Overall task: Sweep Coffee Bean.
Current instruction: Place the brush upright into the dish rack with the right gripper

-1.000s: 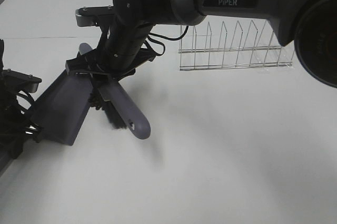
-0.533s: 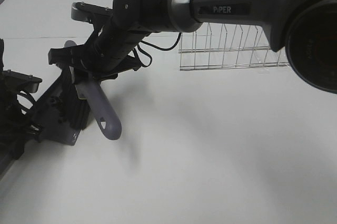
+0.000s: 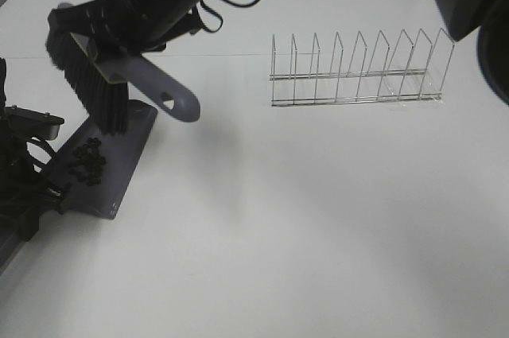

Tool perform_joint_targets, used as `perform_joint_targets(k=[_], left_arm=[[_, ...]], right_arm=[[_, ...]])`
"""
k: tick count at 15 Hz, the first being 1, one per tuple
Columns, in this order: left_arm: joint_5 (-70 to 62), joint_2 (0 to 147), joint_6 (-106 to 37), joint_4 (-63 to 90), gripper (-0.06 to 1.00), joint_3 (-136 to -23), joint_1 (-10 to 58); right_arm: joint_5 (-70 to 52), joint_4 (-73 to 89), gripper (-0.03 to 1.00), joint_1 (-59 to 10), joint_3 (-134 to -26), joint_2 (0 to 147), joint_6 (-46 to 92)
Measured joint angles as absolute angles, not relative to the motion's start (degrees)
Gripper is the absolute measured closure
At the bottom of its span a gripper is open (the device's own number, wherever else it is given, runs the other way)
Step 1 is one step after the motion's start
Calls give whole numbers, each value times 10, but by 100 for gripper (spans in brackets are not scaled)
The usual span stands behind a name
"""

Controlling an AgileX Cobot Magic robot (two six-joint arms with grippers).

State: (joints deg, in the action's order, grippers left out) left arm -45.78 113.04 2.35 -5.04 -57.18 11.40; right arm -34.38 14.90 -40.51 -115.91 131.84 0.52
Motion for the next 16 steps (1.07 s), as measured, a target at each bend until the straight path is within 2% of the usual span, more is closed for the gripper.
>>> perform_joint_targets(k=[4, 9, 14, 16], left_arm=[[-458, 1130, 40, -48, 61, -572, 114], [-452, 1129, 43, -27, 61, -575, 114], [-444, 1096, 44, 0, 61, -575, 114], [-445, 1078, 44, 7, 61, -575, 114]], right_arm=[[-407, 73, 61, -376, -1164, 1263, -15], [-565, 26, 61, -321, -1164, 1215, -60], [-697, -107, 61, -321, -1164, 1171, -81], [-704, -152, 61, -321, -1164, 1144, -86]])
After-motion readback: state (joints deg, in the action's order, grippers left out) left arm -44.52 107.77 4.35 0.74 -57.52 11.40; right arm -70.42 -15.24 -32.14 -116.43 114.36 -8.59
